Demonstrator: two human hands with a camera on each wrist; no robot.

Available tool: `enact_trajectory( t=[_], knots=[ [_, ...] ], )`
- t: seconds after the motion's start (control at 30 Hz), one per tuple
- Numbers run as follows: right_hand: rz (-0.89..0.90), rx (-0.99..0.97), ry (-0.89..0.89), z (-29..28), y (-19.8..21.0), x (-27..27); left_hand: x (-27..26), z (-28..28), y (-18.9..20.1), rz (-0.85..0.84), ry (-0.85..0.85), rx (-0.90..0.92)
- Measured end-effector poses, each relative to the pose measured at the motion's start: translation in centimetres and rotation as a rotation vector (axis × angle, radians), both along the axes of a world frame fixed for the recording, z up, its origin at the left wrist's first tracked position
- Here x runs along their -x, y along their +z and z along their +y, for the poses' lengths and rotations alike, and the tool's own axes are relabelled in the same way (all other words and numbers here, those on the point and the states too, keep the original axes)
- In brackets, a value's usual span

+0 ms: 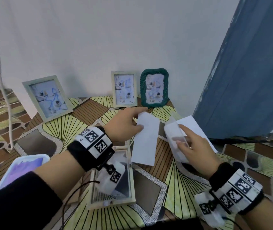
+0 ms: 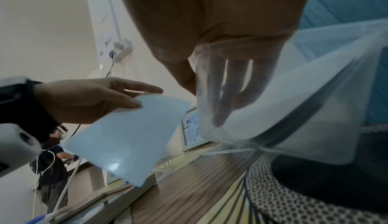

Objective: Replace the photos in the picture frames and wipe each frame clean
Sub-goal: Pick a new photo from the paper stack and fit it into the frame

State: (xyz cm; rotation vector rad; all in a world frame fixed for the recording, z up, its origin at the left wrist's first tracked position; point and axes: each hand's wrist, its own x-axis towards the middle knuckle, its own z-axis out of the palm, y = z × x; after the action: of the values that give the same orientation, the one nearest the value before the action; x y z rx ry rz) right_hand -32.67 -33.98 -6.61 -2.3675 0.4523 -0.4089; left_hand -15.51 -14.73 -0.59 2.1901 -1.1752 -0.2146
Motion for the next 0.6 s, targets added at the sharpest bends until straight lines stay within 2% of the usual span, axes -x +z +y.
enact_trajectory(
  t=[0.07, 0.27, 0.43, 0.6],
  knots=[
    [-0.002, -0.038, -0.008, -0.3, 0.0, 0.3, -0.5, -2.0, -1.0, 0.063, 0.048, -0.019],
    [0.021, -0.018, 0.055, -0.2, 0.1, 0.9, -0.8, -6.5, -5.1, -0.016, 0.148, -0.281],
    [0.12, 0.066, 0.105, 0.2, 0.2, 0.7, 0.0, -8.8, -6.1, -0.059, 0.087, -0.365],
    [0.269, 0.23, 0.193, 1.4, -0.1, 0.5, 0.8, -10.0, -6.5, -0.12, 0.041, -0.497]
  ],
)
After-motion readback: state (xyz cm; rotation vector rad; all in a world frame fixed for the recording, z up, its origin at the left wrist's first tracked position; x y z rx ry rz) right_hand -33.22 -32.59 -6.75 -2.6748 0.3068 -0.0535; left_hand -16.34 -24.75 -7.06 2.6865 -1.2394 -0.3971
